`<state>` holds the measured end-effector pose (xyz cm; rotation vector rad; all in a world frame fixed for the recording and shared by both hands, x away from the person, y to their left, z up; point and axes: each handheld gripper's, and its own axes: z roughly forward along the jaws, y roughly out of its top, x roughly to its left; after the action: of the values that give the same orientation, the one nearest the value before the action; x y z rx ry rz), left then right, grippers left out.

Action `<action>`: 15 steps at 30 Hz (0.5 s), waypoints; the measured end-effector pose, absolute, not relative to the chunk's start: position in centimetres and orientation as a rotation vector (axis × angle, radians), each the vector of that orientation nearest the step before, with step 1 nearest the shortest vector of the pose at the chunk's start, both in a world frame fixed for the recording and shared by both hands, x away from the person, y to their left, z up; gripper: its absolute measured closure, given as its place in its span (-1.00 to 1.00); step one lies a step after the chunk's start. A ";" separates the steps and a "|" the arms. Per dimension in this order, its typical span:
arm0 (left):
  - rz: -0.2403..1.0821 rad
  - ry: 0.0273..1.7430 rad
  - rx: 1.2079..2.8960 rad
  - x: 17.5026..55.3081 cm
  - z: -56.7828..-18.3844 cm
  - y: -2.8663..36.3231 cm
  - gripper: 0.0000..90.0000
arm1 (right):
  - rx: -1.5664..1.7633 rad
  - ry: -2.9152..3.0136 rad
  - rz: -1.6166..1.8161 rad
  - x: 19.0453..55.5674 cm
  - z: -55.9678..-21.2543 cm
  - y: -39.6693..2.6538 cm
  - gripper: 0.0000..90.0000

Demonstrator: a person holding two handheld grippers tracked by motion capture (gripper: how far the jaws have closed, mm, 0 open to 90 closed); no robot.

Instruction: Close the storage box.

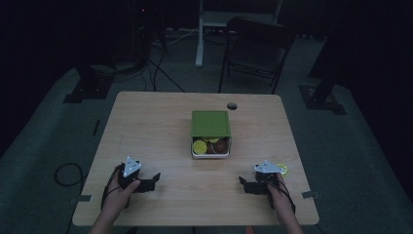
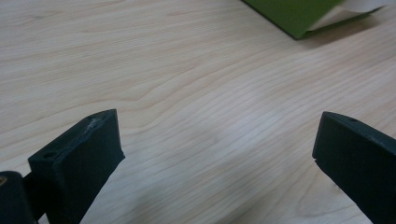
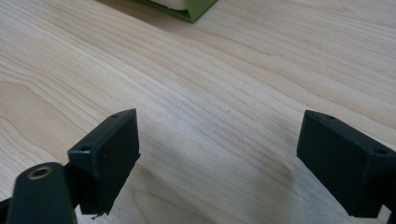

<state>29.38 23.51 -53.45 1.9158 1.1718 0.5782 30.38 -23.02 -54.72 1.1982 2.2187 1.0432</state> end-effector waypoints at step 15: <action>0.657 1.325 1.927 28.6 -53.6 25.9 -0.96 | 1.276 2.243 0.966 30.8 -55.0 -23.2 -0.73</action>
<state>28.56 25.91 -53.61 1.9273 1.3250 0.6573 30.85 -23.23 -55.01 1.2760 2.2432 0.9661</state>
